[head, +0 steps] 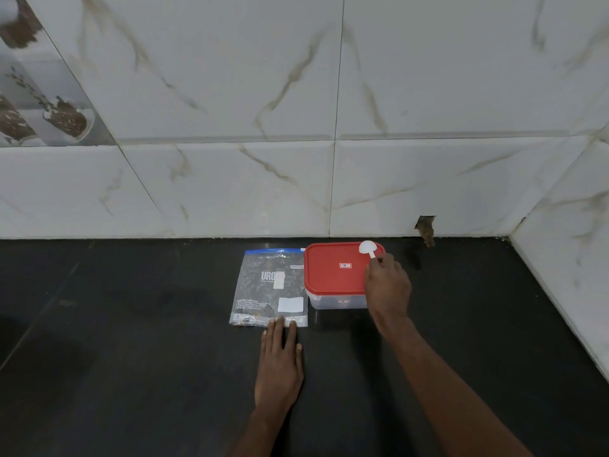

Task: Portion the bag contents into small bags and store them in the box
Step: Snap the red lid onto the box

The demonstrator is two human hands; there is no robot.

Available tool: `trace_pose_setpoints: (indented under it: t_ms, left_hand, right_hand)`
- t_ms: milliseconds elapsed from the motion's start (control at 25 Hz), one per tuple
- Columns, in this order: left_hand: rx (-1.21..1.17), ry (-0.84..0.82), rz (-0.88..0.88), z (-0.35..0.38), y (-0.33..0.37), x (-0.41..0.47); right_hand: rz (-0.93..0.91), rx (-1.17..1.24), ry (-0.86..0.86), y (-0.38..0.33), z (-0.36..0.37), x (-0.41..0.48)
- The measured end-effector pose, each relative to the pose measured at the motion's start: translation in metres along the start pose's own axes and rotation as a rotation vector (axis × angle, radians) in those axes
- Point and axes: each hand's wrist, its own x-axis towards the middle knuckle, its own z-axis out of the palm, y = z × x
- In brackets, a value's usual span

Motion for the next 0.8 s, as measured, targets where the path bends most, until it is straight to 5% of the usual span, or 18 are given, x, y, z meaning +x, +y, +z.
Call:
trace_pose_setpoints:
  t_ms: [280,800]
  left_hand:
    - [-0.004,0.015,0.01,-0.0002,0.0007,-0.0006]
    - [-0.003,0.009,-0.005,-0.0004,0.0003,-0.0004]
  right_hand:
    - [0.048,-0.104,-0.163,-0.002,-0.0048,-0.0047]
    - [0.111,0.034,-0.182,0.0035,-0.0009,0.0026]
